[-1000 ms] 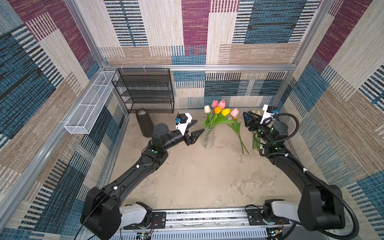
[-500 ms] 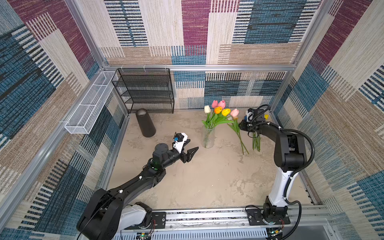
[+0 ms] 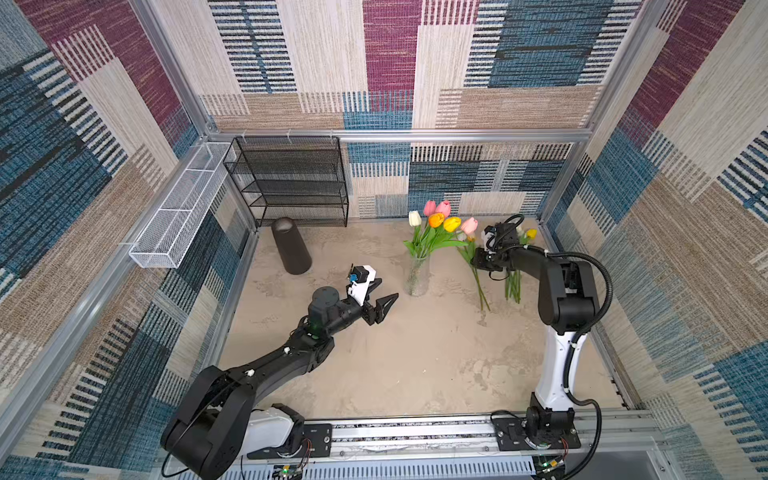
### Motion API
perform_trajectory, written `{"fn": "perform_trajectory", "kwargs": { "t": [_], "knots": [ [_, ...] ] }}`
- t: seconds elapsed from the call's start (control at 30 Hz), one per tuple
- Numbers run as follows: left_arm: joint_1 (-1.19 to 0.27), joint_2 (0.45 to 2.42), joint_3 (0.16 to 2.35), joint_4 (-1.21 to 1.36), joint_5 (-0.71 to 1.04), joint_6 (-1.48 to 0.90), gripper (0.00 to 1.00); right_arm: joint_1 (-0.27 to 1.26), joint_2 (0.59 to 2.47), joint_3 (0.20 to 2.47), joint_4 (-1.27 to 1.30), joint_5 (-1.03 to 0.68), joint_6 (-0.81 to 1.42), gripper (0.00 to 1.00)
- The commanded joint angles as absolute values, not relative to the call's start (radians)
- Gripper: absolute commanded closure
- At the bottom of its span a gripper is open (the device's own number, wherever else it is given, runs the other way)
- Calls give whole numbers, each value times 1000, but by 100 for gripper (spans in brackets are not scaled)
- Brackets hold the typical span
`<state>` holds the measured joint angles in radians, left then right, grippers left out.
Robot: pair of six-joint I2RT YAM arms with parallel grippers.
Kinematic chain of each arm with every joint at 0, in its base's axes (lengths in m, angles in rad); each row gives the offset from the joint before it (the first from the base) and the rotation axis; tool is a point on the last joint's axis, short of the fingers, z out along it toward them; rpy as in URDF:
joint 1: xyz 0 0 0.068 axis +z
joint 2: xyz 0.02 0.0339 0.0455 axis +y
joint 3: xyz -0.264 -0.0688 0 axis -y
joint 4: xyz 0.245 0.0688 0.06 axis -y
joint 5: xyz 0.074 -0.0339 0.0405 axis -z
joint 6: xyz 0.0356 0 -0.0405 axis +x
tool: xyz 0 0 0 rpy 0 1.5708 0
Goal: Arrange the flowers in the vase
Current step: 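Open and withdraw the left gripper while the right gripper reaches the white tulips, then close the right gripper on the white and cream tulip stems and lift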
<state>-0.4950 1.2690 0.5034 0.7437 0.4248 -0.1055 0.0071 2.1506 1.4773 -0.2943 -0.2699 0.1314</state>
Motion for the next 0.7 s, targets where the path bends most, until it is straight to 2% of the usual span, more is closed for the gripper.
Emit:
{"fn": "perform_trajectory", "kwargs": {
  "t": [0.0, 0.2, 0.4, 0.5, 0.53, 0.6, 0.67],
  "knots": [
    [-494, 1258, 516, 766, 439, -114, 26, 18, 2171, 1475, -310, -232, 139, 84],
    [-494, 1237, 521, 740, 426, -100, 26, 21, 2046, 1407, -240, -239, 152, 93],
    [-494, 1235, 535, 745, 420, -97, 26, 23, 1889, 1347, -189, -217, 159, 96],
    [-494, 1242, 540, 749, 423, -98, 26, 23, 1859, 1335, -194, -216, 166, 90],
    [-494, 1244, 540, 752, 423, -100, 26, 23, 1861, 1332, -199, -214, 173, 84],
    [-494, 1252, 535, 767, 425, -108, 26, 23, 1871, 1315, -198, -235, 187, 77],
    [-494, 1257, 530, 775, 428, -115, 26, 23, 1880, 1295, -199, -247, 206, 65]
  ]
}}
